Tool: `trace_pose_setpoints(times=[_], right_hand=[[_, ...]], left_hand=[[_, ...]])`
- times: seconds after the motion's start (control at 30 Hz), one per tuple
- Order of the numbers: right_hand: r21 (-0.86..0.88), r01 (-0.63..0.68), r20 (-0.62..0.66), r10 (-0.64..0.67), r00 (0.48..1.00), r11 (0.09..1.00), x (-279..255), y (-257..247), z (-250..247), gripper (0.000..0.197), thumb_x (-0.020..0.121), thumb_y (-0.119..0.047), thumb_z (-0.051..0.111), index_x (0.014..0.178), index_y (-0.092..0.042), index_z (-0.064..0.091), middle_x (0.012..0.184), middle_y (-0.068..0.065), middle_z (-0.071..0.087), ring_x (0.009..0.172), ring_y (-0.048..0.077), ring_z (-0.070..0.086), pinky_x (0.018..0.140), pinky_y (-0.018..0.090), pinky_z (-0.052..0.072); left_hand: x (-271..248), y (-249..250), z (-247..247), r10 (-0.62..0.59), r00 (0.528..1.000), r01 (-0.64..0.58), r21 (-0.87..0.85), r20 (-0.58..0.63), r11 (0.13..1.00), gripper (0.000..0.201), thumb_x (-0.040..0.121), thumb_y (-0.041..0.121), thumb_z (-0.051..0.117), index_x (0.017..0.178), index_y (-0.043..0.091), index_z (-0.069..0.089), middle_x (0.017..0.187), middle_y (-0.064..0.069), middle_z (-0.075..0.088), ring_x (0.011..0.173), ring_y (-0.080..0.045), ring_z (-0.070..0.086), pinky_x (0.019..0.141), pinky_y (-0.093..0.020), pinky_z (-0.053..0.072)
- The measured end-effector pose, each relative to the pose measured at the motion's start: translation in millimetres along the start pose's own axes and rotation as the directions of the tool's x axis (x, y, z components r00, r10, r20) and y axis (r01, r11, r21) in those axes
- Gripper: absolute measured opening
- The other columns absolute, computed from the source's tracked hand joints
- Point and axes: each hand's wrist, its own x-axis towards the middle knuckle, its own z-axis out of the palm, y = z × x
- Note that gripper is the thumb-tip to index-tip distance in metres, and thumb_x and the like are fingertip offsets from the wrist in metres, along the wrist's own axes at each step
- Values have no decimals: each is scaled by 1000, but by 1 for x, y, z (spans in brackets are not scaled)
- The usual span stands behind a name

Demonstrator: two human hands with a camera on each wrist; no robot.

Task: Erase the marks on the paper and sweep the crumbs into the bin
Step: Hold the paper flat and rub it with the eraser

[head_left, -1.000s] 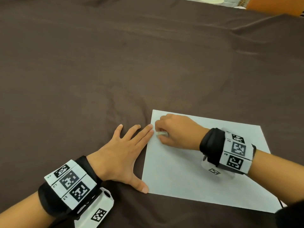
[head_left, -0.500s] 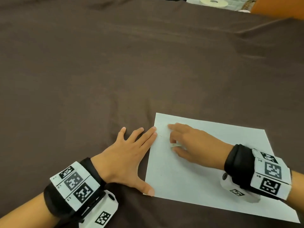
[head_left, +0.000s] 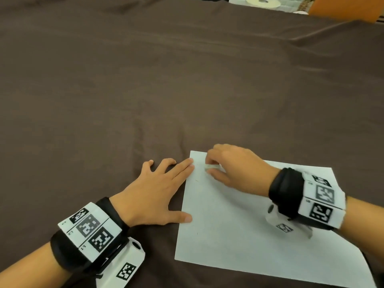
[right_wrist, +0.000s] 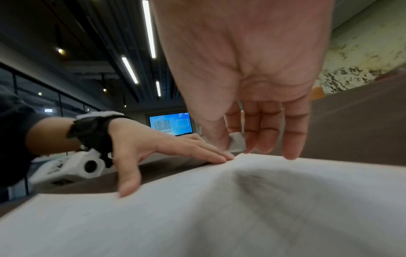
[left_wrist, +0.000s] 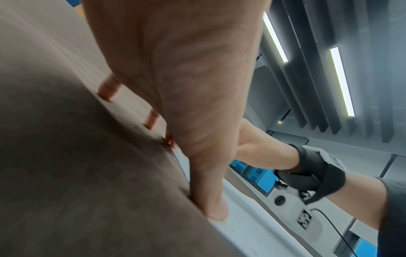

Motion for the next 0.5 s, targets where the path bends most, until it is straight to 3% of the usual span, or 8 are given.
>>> trace_pose_setpoints(times=[0.17,0.33,0.5], right_hand=[[-70,0,26,1,1000,998,31,5,0,15,97,-27,47,100,-16,56,99,1,56,86,20,55,72,28,46],[-55,75,107,-68,992,996,25,-1,9,18,96,-30,48,99,-16,58,97,-1,55,88,17,53,76,32,48],[-48,19,50,-16,999,999,38,4,3,15,95,-26,47,94,-14,56,97,-1,55,89,19,53,74,32,48]], left_hand=[[0,0,-1,-2,1000,2,11,-9,1000,111,77,89,33,155,26,-15,160,16,-21,145,-16,0,117,-53,12],[1,-3,2,9,999,-10,-23,-44,1000,112,76,88,37,156,25,-8,162,14,-15,145,-18,4,114,-54,16],[3,-3,-2,6,998,-6,-4,-58,1000,114,72,91,38,157,25,-1,163,13,-11,144,-18,8,110,-51,23]])
